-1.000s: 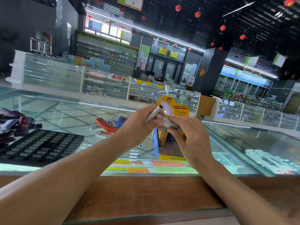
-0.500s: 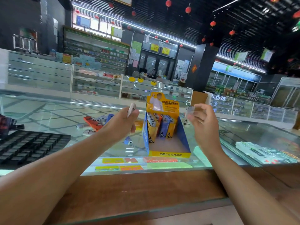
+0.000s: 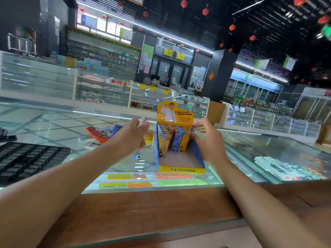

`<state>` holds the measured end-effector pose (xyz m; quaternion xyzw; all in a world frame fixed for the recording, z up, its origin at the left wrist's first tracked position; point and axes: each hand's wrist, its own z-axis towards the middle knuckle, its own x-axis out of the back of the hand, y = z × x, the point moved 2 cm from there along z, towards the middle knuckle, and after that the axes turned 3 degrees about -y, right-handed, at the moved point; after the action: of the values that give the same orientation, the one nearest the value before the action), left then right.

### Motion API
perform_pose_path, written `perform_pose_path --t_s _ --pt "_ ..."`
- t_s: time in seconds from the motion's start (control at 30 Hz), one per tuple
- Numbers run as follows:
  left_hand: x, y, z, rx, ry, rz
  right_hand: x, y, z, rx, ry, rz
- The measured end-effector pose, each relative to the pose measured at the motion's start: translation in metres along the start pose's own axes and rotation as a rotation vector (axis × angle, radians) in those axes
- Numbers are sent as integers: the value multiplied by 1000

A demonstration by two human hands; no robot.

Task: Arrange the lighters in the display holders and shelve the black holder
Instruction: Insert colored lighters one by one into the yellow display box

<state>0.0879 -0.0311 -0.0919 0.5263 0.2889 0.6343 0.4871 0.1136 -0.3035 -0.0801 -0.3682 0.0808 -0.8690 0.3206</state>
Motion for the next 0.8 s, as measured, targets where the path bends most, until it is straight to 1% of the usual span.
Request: perform_pose_path --t_s 0.07,0.17,0.3,0.33,0.4,0.47,0.53,0.6,0.67,0.73,0.8 --pt "0 1 -1 12 1 16 -4 2 2 24 -29 -132" --pt "-1 2 -4 32 -10 25 -6 4 5 -3 -64 -222" --pt "2 9 -6 20 14 -74 -3 2 1 -13 -82 -248" --pt "3 13 -8 2 13 -89 -1 0 -2 -22 -66 -238" --pt "4 18 -9 -58 -3 -49 7 -7 -7 -38 17 -174" --pt "3 20 -11 -148 -25 57 15 -19 -14 26 114 -115" --pt "4 20 -13 -209 -36 100 19 -36 -22 138 153 -58" --pt "6 24 -19 -278 -43 138 18 -52 -29 247 136 -9" --pt "6 32 -26 -415 -52 268 14 -67 -33 338 92 -9" --pt "2 38 -30 -518 -51 328 9 -77 -35 403 73 -24" --pt "0 42 -31 -532 -42 322 7 -78 -35 453 70 -16"
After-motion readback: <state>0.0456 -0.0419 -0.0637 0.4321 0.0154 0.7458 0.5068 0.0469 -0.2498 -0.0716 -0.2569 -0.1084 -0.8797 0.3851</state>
